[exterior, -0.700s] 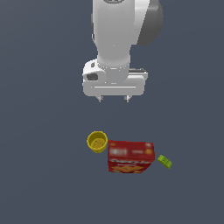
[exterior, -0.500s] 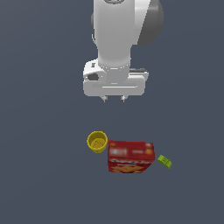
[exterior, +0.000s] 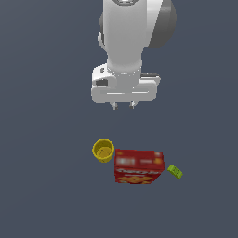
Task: Pick up a designated object from a clutter of objects.
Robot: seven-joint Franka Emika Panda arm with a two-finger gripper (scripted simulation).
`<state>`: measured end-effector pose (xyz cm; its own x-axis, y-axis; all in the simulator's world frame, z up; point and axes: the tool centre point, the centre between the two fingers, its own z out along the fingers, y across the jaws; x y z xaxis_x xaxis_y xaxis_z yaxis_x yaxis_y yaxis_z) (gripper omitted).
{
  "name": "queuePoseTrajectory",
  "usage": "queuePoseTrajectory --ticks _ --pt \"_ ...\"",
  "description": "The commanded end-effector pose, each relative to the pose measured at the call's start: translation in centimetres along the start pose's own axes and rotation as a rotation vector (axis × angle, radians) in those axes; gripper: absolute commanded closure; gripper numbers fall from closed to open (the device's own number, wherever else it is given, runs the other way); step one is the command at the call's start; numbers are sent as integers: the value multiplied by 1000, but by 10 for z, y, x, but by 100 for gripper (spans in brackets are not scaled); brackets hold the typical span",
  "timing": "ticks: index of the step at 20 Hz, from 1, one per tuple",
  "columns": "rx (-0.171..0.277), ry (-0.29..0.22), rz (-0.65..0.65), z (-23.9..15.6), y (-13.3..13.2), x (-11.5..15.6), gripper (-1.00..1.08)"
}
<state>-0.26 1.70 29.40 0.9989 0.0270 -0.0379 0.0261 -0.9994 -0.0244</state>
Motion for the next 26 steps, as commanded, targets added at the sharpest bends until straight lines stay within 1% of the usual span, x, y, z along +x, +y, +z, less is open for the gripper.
queuePoseTrajectory --ticks 1,7,13,17,26 --pt "-2 -4 1 2 0 1 -20" --pt "-20 -30 9 15 4 10 -20" --pt "-55 -77 24 40 10 25 -20" --pt "-91 -120 37 65 16 37 -20" --pt "-191 -221 65 134 32 61 -20"
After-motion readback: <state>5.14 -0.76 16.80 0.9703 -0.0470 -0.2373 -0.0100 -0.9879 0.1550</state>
